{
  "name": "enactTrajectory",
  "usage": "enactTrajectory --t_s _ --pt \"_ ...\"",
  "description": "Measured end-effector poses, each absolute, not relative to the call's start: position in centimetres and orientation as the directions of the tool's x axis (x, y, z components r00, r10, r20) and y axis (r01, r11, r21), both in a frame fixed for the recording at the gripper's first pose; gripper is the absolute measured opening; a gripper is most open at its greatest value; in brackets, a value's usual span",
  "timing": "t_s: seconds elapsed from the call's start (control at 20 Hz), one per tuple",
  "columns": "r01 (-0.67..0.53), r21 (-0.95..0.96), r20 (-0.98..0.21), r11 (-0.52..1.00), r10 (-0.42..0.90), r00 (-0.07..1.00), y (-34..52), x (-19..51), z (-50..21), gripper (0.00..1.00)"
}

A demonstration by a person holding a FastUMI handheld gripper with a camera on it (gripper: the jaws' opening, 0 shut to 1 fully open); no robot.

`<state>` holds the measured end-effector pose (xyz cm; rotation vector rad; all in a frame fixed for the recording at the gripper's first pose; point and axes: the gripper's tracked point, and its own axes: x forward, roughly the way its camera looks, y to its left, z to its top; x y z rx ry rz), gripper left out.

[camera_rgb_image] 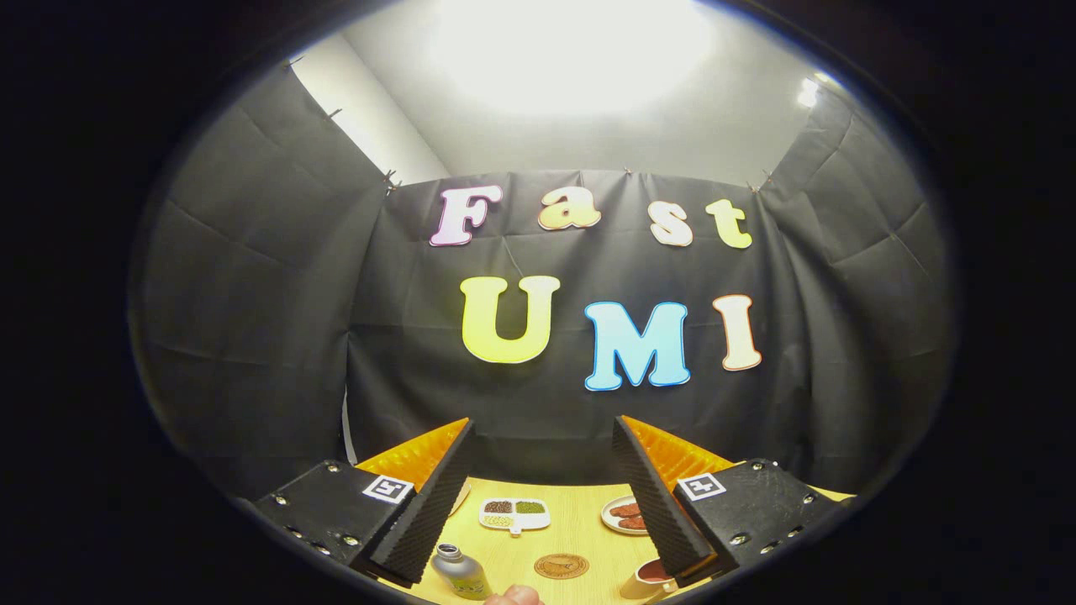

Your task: Take the bottle from table, then pour the juice into the cup, finally place the bottle on the coaster

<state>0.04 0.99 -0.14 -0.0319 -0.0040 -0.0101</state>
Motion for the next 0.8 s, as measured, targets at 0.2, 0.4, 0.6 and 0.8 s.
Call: enactTrajectory --t_s 0.2,0.4,0.6,0.8 --pt "-0.009 -0.012 0.007 1.0 0.009 1.0 2.2 0.5 -1.5 0.99" --pt "0.009 -0.047 -0.016 0.999 -0.01 1.0 3.0 0.6 -3.8 0.99" --pt "0.006 -0.102 -0.05 0.995 -0.011 0.999 4.7 0.9 -6.4 0.99" --pt "-0.03 -0.078 -0.065 0.997 0.025 0.998 6.7 1.4 -8.6 0.99"
